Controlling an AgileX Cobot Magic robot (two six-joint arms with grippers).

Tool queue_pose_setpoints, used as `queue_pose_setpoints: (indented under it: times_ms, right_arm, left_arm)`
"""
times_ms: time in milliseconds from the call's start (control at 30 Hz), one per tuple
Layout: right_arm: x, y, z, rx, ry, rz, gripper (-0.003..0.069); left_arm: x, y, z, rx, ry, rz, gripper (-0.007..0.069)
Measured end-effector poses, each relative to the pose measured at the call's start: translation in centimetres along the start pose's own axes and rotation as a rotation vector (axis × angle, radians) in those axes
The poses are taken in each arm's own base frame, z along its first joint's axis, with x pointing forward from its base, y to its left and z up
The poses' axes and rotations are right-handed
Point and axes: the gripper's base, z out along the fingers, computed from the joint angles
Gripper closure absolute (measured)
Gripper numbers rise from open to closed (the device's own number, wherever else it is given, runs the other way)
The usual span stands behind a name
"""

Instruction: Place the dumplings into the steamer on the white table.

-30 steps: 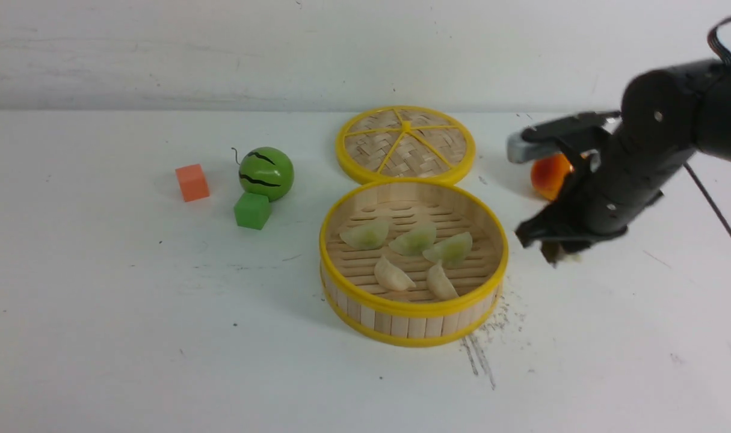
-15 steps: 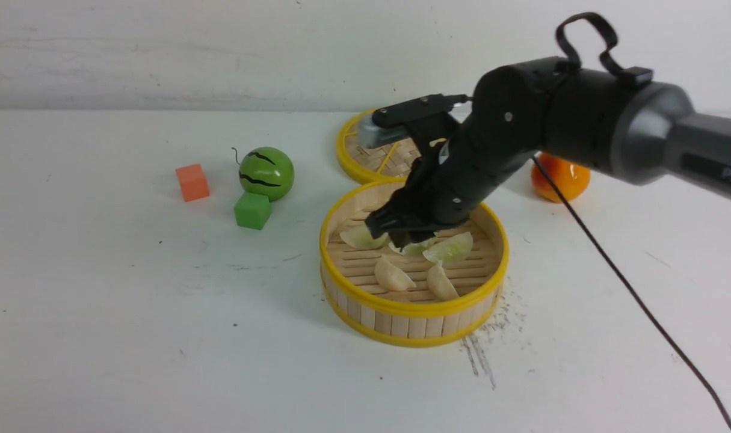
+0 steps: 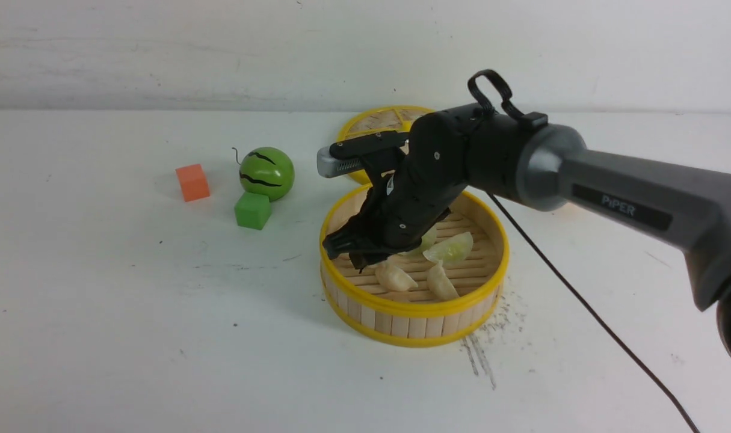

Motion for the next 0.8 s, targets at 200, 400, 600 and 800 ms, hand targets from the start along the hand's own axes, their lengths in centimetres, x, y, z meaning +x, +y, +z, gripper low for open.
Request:
queue_pose_setpoints:
  times_ms: [200,400,600,800]
  right_arm:
    - [-0.2,0.2,-1.1,-0.003,0.014,-0.001,0.0215]
    - [-2.0,1.4,-8.0,-0.021,-0.017,-0.036,0.0223]
    - [-2.3,2.4,-16.8,-0.018,-0.105,-0.084,0.0407]
    - [-0.7,3.2,-24.2,-0.029,-0.179,-0.143,0.0605]
  left_arm:
    - [0.0,0.0,0.0,0.004,0.001,-0.006,0.0533]
    - [0.5,0.0,-0.7,0.012,-0.033,-0.027,0.0528]
    - [3.2,0.5,-3.8,0.047,-0.210,-0.061,0.0523]
    - [6.6,1.9,-7.0,0.034,-0.491,-0.132,0.0522]
